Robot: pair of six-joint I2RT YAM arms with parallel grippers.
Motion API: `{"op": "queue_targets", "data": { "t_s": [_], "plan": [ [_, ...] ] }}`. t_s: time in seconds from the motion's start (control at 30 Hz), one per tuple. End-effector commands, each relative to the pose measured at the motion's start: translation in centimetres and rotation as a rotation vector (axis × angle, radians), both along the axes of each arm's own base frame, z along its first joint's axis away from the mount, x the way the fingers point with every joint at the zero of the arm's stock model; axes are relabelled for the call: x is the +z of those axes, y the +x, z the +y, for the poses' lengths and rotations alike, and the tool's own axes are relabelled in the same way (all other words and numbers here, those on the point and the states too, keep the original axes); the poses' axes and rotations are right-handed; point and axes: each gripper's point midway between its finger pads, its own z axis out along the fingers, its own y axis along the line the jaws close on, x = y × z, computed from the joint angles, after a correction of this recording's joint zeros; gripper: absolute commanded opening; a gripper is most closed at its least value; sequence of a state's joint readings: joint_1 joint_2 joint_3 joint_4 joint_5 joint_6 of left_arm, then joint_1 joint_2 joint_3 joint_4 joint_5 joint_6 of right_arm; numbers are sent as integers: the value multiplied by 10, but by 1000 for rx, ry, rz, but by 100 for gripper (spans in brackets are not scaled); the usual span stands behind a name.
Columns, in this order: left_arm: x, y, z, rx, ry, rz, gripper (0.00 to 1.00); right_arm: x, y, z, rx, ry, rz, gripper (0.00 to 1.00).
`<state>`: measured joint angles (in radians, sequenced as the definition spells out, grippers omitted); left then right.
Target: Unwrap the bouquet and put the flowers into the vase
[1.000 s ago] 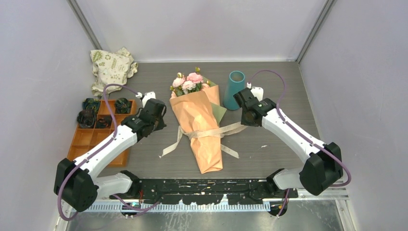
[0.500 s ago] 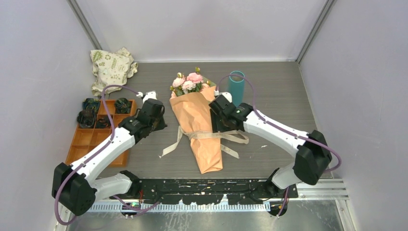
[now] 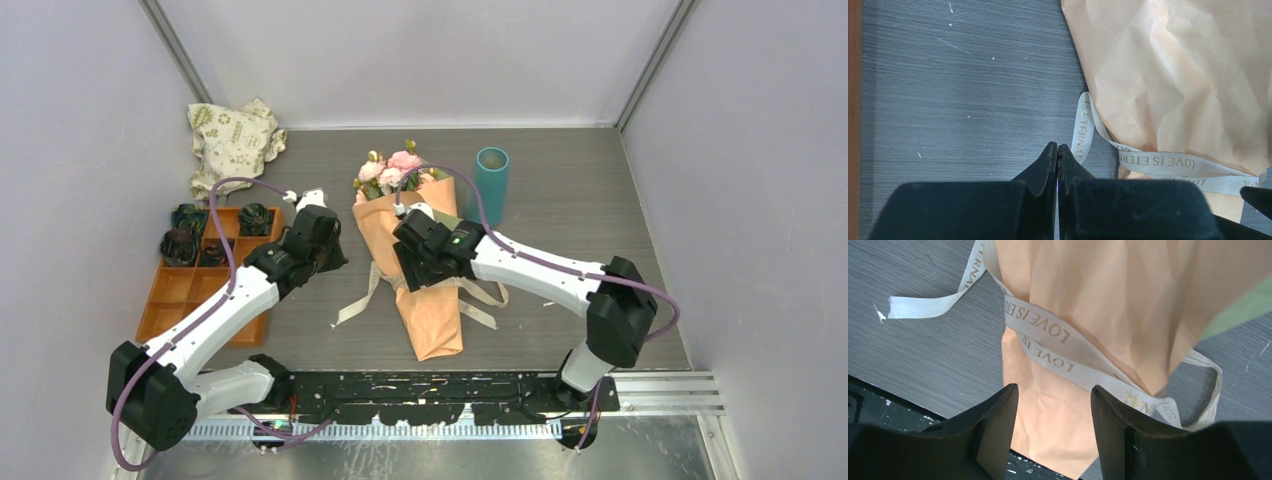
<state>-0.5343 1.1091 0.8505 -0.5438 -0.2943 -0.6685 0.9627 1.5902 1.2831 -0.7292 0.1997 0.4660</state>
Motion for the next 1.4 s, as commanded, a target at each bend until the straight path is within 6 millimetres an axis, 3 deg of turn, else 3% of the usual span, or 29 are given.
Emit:
{"op": "queue_targets", "data": {
  "t_s": [0.0,0.33,0.4,0.57,0.67,0.77,0.83,0.87,0.9,1.1,1.37],
  "plan": [
    [13,6,-1,-4,-10,-46,2,4,12,16,40,-2,-26,61],
    [8,5,0,-7,-2,-38,2,-25,28,13,58,-144,-42,57],
    [8,5,0,-5,-1,-38,2,-29,28,12,58,-152,-36,48],
    [9,5,1,-6,-2,-41,2,-28,26,6,40,-164,-33,9],
    [9,4,0,-7,-8,-41,2,-21,24,1,28,-159,-46,1],
    [9,3,-1,-10,-16,-44,2,-19,22,-3,22,-155,-47,6],
    [9,2,0,-11,-15,-42,2,-20,20,-1,21,-139,-39,33],
    [9,2,0,-10,-14,-42,2,-22,18,1,25,-130,-29,42],
    [9,2,0,-10,-14,-42,2,-23,16,3,27,-121,-19,45],
    [9,1,1,-8,-14,-44,2,-31,-2,8,26,-55,64,47],
    [4,2,-4,-17,-31,-30,1,-46,-10,6,32,-56,104,46]
  ]
}}
